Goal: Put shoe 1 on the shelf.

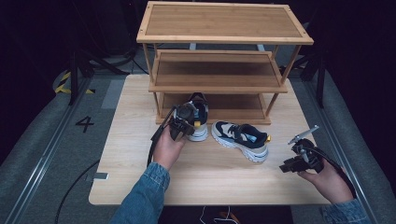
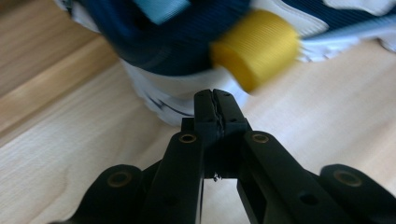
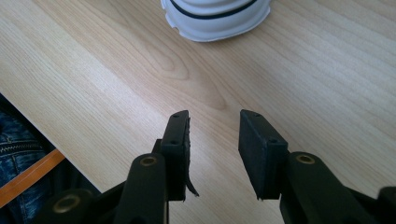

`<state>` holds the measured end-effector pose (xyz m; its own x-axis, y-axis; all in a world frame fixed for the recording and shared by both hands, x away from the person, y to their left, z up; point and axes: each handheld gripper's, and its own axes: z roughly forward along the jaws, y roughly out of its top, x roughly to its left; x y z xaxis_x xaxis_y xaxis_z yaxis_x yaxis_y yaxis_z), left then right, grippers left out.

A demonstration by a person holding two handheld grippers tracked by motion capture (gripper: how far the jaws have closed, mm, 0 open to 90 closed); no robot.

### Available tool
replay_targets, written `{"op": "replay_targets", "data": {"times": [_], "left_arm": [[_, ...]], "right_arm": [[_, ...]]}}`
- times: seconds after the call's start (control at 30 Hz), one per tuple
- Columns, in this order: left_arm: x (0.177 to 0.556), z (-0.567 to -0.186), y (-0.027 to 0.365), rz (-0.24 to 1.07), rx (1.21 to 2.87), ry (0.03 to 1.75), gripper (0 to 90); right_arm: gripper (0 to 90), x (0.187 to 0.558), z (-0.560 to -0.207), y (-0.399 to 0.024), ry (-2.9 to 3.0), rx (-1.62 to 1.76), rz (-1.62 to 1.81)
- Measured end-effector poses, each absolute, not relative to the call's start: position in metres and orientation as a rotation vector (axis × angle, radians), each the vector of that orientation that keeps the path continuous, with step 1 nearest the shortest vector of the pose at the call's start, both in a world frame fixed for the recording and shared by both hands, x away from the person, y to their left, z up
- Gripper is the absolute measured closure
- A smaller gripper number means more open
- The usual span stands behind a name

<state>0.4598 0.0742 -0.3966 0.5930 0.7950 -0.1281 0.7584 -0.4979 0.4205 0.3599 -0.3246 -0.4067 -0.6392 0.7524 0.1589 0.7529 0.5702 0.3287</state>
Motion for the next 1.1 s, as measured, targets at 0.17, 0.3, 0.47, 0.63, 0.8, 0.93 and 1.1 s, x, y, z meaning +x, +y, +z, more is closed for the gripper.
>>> {"op": "replay_targets", "data": {"times": [0.17, 0.3, 0.47, 0.63, 0.8, 0.93, 1.1], "left_arm": [[0.465, -0.393, 0.077, 0.078, 2.361, 1.236, 89.5], [0.467, -0.388, 0.076, 0.184, 2.346, 1.251, 89.4], [0.476, -0.388, 0.075, 0.170, 2.333, 1.260, 89.3], [0.487, -0.389, 0.072, 0.190, 2.338, 1.258, 89.0], [0.493, -0.391, 0.066, 0.270, 2.354, 1.236, 89.0], [0.493, -0.398, 0.066, 0.370, 2.340, 1.181, 87.1], [0.493, -0.404, 0.064, 0.408, 2.277, 1.176, 87.3]], "right_arm": [[64.1, 0.356, -0.407, -0.331, -2.775, -1.362, -0.588], [64.0, 0.352, -0.407, -0.334, -2.769, -1.375, -0.585], [64.0, 0.350, -0.408, -0.337, -2.763, -1.389, -0.578], [64.0, 0.348, -0.409, -0.339, -2.756, -1.400, -0.573], [64.0, 0.347, -0.410, -0.340, -2.750, -1.408, -0.577], [64.0, 0.347, -0.409, -0.340, -2.750, -1.409, -0.577], [64.0, 0.349, -0.411, -0.340, -2.755, -1.398, -0.574]]}}
